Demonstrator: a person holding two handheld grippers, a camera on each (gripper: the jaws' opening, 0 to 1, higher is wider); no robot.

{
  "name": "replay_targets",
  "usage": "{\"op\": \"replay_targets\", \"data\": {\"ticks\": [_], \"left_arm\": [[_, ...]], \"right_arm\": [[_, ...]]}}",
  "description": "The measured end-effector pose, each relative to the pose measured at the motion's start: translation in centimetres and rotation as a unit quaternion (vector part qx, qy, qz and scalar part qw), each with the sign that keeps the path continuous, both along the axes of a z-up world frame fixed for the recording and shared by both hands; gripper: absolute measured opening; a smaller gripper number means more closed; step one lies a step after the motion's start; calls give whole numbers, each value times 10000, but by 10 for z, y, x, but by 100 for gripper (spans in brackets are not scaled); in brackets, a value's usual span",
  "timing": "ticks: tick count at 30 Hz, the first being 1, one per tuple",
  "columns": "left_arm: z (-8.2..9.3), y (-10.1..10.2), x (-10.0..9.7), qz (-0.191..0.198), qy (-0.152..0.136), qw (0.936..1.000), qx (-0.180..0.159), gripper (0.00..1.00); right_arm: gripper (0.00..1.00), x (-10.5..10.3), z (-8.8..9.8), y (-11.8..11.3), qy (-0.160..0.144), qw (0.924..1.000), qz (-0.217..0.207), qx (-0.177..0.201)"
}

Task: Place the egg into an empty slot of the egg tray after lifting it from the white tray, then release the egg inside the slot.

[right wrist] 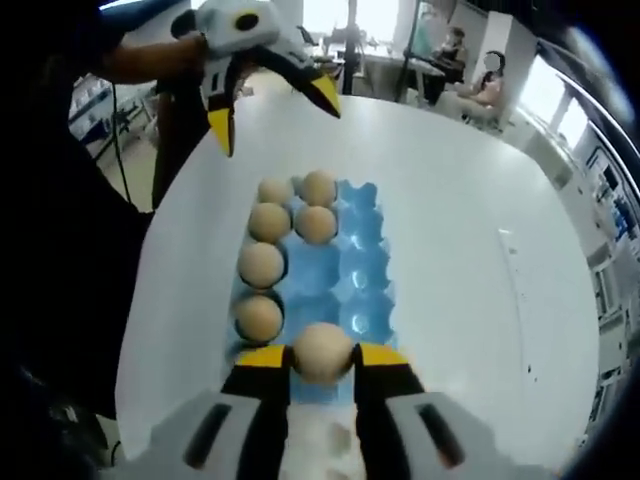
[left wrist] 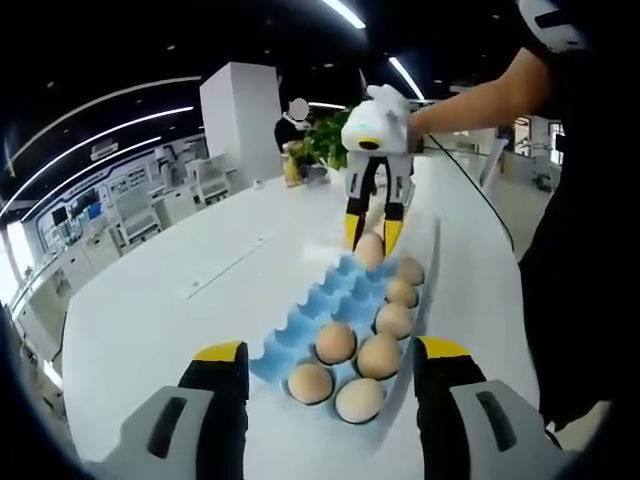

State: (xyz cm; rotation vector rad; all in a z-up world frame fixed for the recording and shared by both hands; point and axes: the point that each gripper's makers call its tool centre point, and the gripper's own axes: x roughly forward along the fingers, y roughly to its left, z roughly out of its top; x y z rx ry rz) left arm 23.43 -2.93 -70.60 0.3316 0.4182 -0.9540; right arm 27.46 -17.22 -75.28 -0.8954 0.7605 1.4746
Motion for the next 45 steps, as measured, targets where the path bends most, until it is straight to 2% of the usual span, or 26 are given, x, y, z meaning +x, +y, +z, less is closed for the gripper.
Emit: {"op": "replay_targets", "data": {"ticks": [11, 29, 45], "left_arm": [[-1, 3, -1, 25, 2, 10000, 4, 68], [-3, 4, -1, 37, 39, 10000, 20, 68], [-2, 5, -2, 64, 50, 10000, -5, 67]], "right_arm": [[24, -4, -3, 28, 69, 9997, 231, 75], [24, -10, -14, 58, 189, 9984, 510, 119], [24, -12, -37, 72, 349, 9975, 613, -89]]}}
